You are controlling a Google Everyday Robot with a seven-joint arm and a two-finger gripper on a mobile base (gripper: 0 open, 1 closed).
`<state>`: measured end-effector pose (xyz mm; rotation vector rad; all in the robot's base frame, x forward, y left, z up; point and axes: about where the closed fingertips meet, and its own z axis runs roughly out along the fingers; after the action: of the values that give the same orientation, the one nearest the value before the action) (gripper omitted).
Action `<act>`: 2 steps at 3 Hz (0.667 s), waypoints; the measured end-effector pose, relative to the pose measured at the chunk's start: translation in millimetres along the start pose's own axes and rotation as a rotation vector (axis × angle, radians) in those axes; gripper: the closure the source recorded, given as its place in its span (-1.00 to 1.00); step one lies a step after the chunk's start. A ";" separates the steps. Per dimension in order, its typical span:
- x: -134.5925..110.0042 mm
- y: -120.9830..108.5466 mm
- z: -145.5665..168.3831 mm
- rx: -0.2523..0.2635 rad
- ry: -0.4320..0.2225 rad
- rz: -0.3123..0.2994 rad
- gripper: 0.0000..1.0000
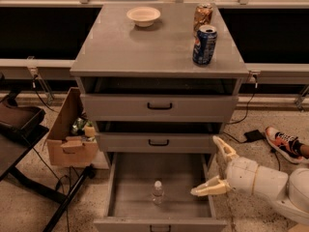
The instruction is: Pick water bottle from bottom drawer and place on counter
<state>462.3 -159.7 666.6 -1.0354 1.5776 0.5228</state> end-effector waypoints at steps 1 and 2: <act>9.6 2.1 -0.9 -0.018 0.015 0.008 -1.00; 37.8 15.0 30.5 -0.027 0.009 0.052 -1.00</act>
Offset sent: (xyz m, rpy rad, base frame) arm 0.0172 0.0414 -0.1062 0.0684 0.1109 -0.0194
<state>466.9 -140.9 619.7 -1.0204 1.6131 0.5768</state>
